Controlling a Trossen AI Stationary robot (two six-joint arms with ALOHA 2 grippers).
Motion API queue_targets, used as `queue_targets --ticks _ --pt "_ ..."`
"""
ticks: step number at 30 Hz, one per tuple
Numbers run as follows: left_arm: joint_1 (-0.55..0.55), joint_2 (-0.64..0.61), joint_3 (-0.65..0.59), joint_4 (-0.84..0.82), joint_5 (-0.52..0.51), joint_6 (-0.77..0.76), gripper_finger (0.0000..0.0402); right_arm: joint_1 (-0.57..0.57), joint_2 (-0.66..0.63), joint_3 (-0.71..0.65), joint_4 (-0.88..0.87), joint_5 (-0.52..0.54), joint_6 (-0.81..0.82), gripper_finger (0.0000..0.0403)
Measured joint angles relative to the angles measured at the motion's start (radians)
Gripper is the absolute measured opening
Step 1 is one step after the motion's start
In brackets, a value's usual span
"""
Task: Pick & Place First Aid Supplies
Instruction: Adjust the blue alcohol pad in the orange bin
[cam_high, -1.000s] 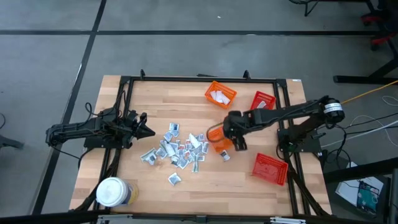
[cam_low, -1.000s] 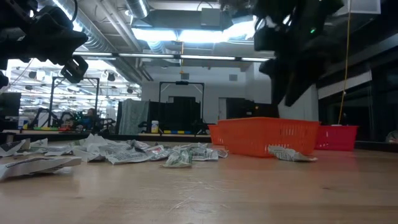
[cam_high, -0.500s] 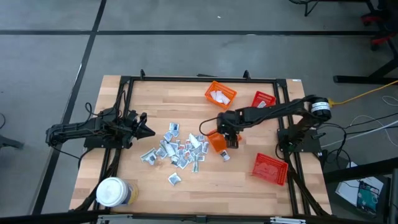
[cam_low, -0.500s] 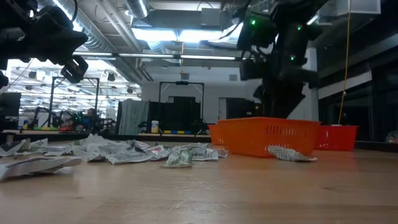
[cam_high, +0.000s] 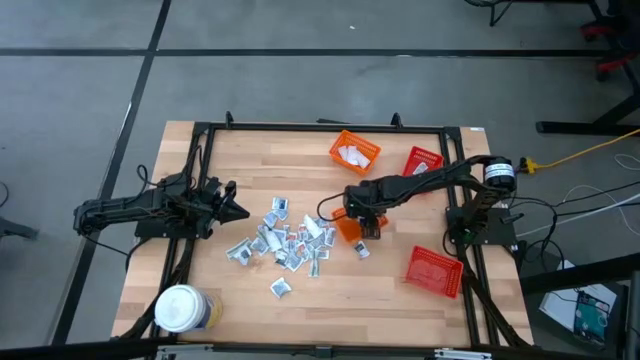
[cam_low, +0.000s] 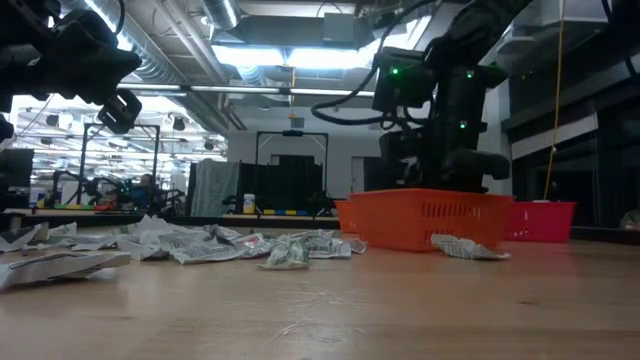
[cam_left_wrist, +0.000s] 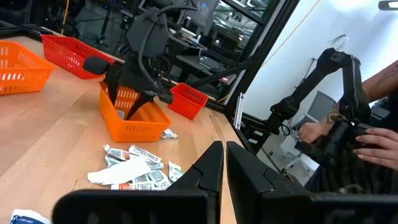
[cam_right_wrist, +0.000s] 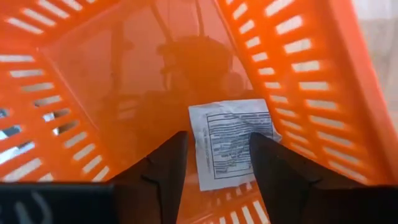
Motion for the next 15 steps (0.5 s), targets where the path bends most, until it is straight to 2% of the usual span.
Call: queue_targets --ticks 5,8,12,15 --pt "0.000 0.000 0.000 0.000 0.000 0.000 0.0015 -0.001 0.009 0.002 0.021 -0.020 -0.014 0.0157" --pt "0.000 0.000 0.000 0.000 0.000 0.000 0.0016 0.000 0.010 0.001 0.023 -0.025 -0.014 0.0112" --pt "0.000 0.000 0.000 0.000 0.000 0.000 0.0016 0.000 0.010 0.001 0.034 -0.030 -0.011 0.0029" --pt "0.000 0.000 0.000 0.000 0.000 0.000 0.0015 0.000 0.011 0.001 0.043 -0.029 -0.003 0.0011"
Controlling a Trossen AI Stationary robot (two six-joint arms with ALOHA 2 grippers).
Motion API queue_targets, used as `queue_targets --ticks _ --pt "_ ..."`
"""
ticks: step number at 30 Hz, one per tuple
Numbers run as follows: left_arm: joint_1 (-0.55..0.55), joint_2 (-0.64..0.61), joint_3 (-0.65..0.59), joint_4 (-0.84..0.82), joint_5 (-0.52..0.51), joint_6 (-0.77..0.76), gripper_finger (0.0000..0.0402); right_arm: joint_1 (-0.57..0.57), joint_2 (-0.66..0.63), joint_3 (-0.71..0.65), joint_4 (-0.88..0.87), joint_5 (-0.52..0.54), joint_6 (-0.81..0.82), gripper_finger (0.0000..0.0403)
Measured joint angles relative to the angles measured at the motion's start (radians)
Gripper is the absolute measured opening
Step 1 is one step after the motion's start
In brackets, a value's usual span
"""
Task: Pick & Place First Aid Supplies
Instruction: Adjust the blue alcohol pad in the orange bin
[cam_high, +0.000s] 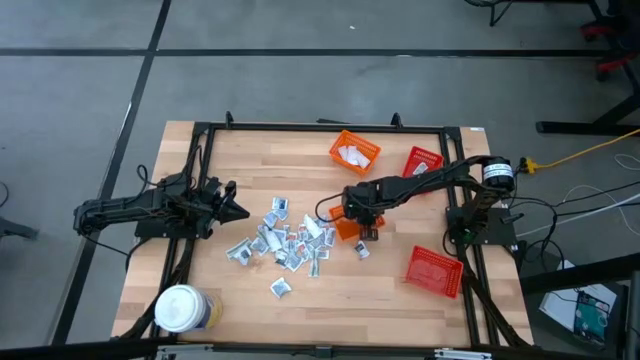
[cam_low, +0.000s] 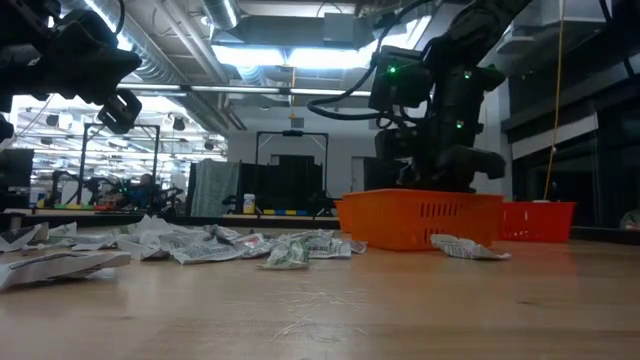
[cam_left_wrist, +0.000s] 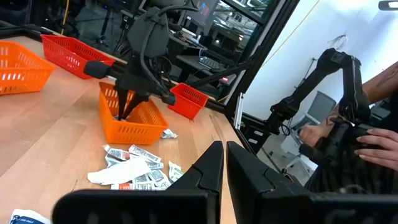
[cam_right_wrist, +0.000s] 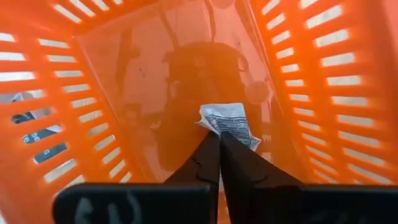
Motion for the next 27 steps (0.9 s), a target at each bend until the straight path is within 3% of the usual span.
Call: queue_targets --ticks 5,13,22,27 --pt "0.000 0.000 0.000 0.000 0.000 0.000 0.0015 -0.008 -0.026 0.002 -0.014 -0.111 0.054 0.0004" --pt "0.000 0.000 0.000 0.000 0.000 0.000 0.0015 -0.059 -0.156 0.010 0.005 -0.414 0.190 0.0003" --pt "0.000 0.000 0.000 0.000 0.000 0.000 0.0015 -0.175 -0.277 0.010 0.229 -0.983 0.361 0.0002" --pt "0.000 0.000 0.000 0.000 0.000 0.000 0.0015 -0.219 -0.305 0.010 0.418 -1.139 0.543 0.0002"
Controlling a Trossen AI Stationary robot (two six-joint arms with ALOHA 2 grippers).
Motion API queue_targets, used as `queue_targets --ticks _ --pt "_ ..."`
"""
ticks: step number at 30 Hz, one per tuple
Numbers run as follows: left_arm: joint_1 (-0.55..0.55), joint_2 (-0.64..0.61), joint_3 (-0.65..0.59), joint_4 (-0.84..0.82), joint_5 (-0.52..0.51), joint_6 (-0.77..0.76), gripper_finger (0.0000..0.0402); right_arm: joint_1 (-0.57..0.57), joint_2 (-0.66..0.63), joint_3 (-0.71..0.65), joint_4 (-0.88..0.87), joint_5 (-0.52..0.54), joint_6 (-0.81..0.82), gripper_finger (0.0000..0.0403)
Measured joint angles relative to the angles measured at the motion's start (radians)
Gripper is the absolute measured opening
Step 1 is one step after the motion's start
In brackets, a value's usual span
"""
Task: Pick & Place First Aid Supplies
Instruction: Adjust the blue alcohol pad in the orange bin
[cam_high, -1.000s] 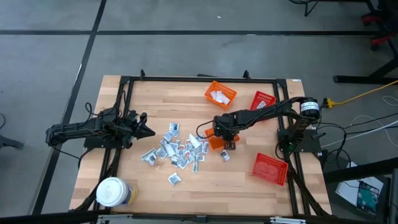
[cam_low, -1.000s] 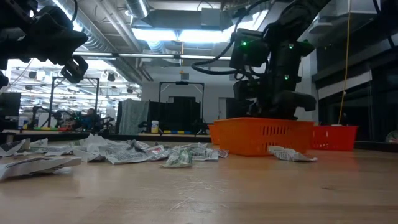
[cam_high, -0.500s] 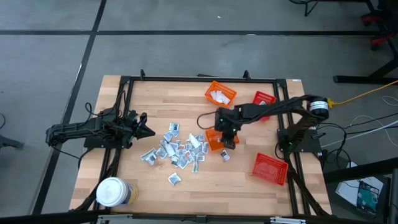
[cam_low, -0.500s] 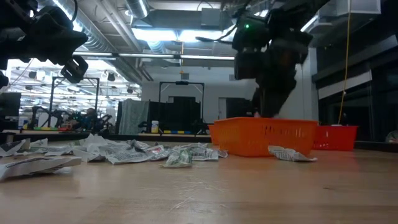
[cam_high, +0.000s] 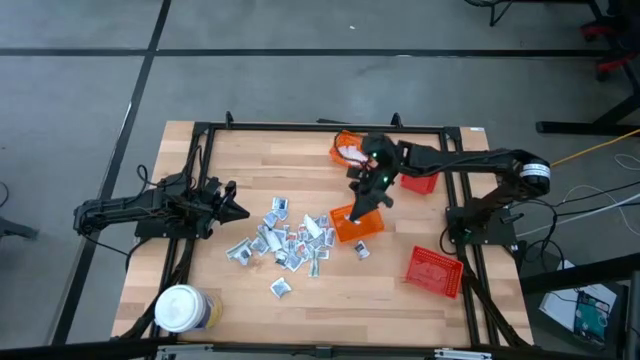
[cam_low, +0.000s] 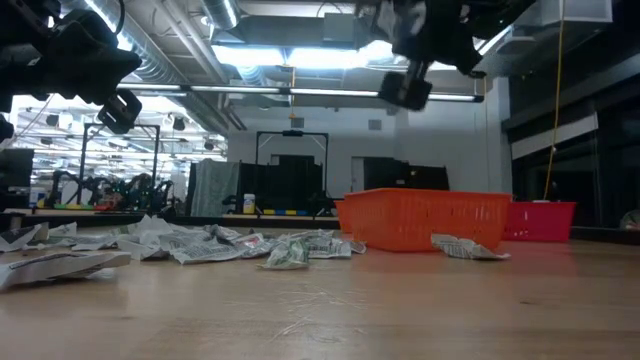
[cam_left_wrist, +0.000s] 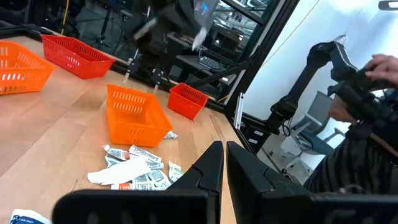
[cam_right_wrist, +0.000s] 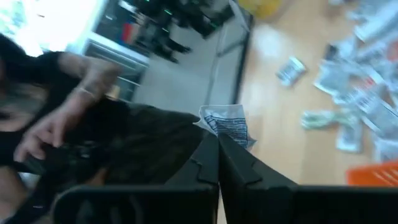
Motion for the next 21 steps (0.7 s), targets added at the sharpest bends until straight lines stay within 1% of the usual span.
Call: queue_targets --ticks 3,5,9,13,15,17,19,21 --pt "0.000 0.000 0.000 0.000 0.000 0.000 0.0016 -0.012 -0.005 0.001 0.075 -0.072 0.075 0.0002" --pt "0.000 0.000 0.000 0.000 0.000 0.000 0.0015 -0.015 -0.005 0.001 0.110 -0.101 0.110 0.0002" --pt "0.000 0.000 0.000 0.000 0.000 0.000 0.0015 -0.021 -0.006 0.001 0.133 -0.113 0.131 0.0002" --pt "0.000 0.000 0.000 0.000 0.000 0.000 0.0015 -0.022 -0.006 0.001 0.099 -0.102 0.094 0.0002" --pt "0.000 0.000 0.000 0.000 0.000 0.000 0.0015 -0.022 -0.006 0.001 0.012 -0.060 0.029 0.0002" --pt "0.000 0.000 0.000 0.000 0.000 0.000 0.0016 -0.022 -0.006 0.001 -0.115 0.006 -0.070 0.0002" --pt "0.000 0.000 0.000 0.000 0.000 0.000 0.0015 -0.013 -0.003 0.001 -0.241 0.110 -0.190 0.0002" --pt "0.000 0.000 0.000 0.000 0.000 0.000 0.0016 -0.003 0.004 0.001 -0.344 0.252 -0.288 0.0002"
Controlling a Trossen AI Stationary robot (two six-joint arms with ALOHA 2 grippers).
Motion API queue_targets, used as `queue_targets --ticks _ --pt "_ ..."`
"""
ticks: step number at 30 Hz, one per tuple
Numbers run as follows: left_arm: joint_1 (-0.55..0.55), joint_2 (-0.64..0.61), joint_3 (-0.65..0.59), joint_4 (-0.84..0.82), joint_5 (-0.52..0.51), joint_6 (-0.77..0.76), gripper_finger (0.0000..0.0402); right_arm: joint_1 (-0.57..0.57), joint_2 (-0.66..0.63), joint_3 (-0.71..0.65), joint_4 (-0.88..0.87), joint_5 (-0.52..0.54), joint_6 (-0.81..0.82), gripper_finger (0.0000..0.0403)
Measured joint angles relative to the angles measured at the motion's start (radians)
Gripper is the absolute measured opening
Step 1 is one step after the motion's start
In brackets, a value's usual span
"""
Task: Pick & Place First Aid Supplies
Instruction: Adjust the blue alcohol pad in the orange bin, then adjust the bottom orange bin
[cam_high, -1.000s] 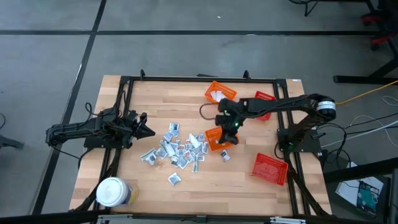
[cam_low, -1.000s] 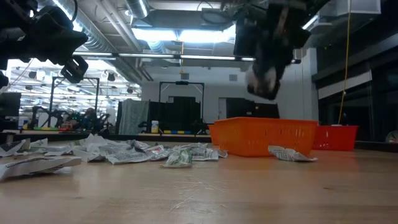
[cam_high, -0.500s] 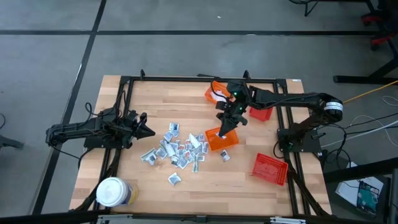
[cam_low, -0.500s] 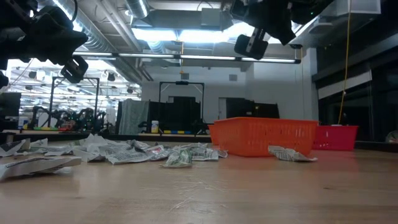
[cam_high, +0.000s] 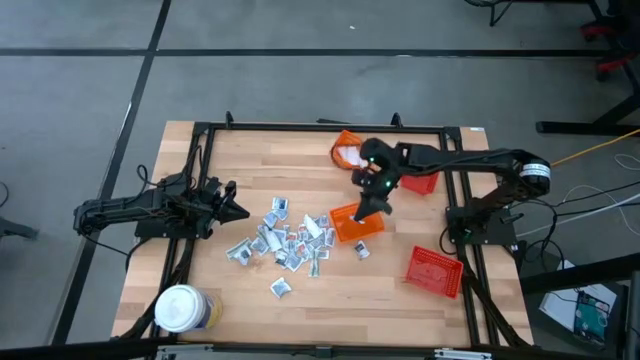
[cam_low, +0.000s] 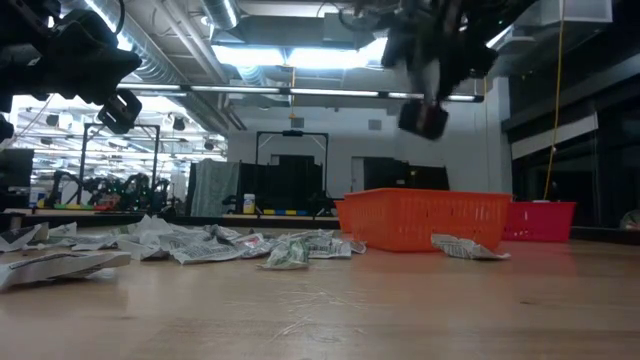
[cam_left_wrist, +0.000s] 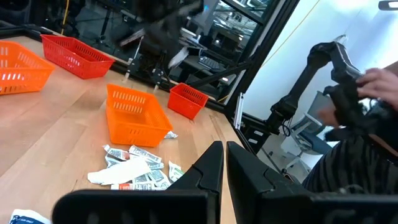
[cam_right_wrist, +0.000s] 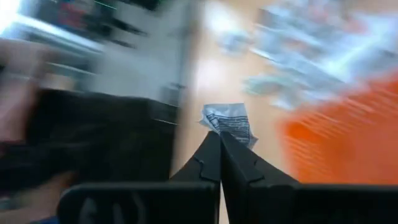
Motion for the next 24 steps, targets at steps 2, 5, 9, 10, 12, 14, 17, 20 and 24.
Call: queue_targets --ticks 2,5,9,10,12,14,17,20,24 --pt "0.000 0.000 0.000 0.000 0.000 0.000 0.0015 0.012 0.012 0.000 -0.063 0.152 -0.069 0.0002" --pt "0.000 0.000 0.000 0.000 0.000 0.000 0.0016 0.030 0.031 0.000 -0.117 0.355 -0.149 0.0002" --pt "0.000 0.000 0.000 0.000 0.000 0.000 0.0016 0.057 0.064 0.000 -0.151 0.532 -0.210 0.0003" --pt "0.000 0.000 0.000 0.000 0.000 0.000 0.0016 0.065 0.068 0.000 -0.150 0.550 -0.215 0.0004" --pt "0.000 0.000 0.000 0.000 0.000 0.000 0.0015 0.079 0.071 0.000 -0.151 0.562 -0.215 0.0011" --pt "0.000 0.000 0.000 0.000 0.000 0.000 0.0016 0.093 0.071 0.000 -0.141 0.562 -0.214 0.0022" --pt "0.000 0.000 0.000 0.000 0.000 0.000 0.0015 0.106 0.068 0.000 -0.145 0.562 -0.210 0.0043" --pt "0.000 0.000 0.000 0.000 0.000 0.000 0.0015 0.120 0.065 0.000 -0.143 0.562 -0.210 0.0068" --pt "0.000 0.000 0.000 0.000 0.000 0.000 0.0015 0.138 0.065 0.000 -0.143 0.562 -0.209 0.0113"
